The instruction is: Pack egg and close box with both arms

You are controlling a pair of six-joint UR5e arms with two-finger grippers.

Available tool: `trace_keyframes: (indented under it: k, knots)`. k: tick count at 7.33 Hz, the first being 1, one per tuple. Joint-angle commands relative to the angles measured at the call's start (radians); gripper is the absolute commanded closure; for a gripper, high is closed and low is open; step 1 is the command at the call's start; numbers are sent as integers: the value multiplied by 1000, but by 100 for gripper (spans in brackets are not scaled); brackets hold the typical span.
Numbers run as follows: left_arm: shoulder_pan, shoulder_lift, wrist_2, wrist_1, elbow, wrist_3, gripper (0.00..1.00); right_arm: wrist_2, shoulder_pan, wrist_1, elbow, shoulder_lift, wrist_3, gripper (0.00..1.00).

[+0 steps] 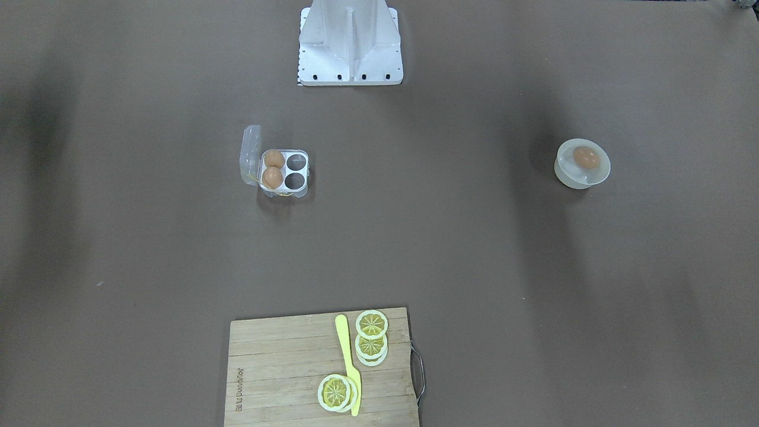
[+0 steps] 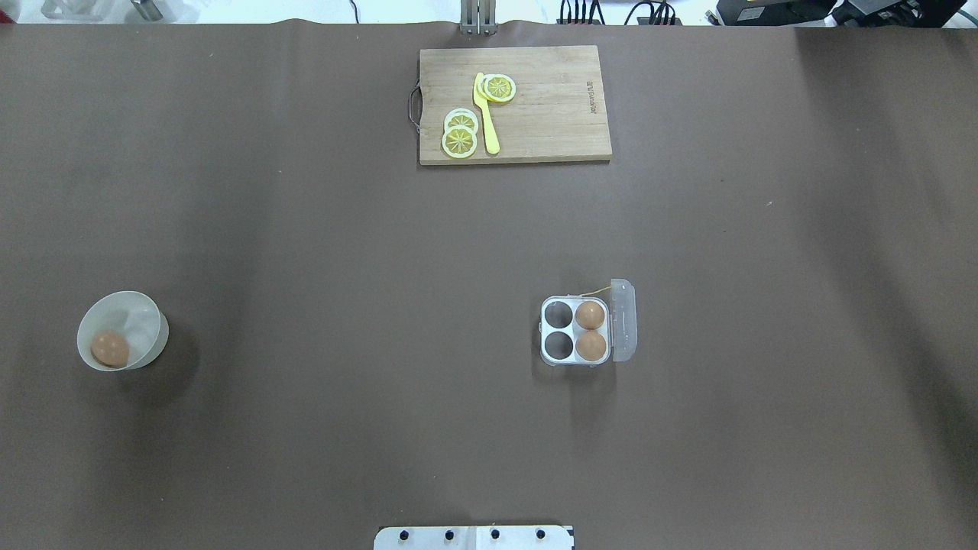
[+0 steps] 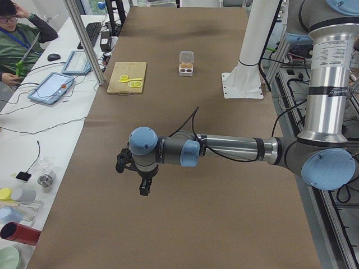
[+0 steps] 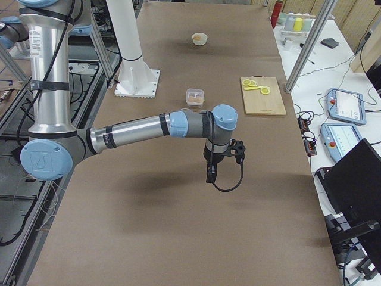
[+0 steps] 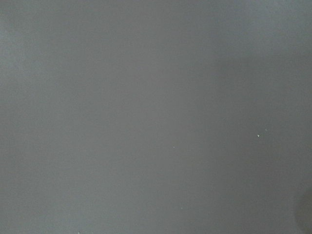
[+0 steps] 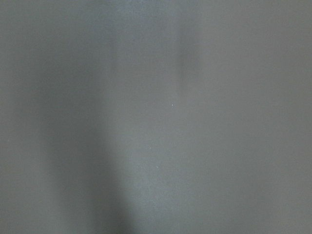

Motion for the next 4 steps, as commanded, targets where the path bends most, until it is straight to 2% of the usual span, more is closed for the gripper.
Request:
trace_keyframes:
  k: [1, 2, 4]
  knots:
    - [0, -5, -3, -1, -5, 3, 2, -1, -2, 15, 6, 1, -5, 0]
    - [0, -5, -4, -1, -19, 4, 2, -1, -2, 51, 8, 2, -5, 0]
    - [0, 6, -3, 2, -70, 4, 2, -1, -2, 197, 18, 12, 4, 0]
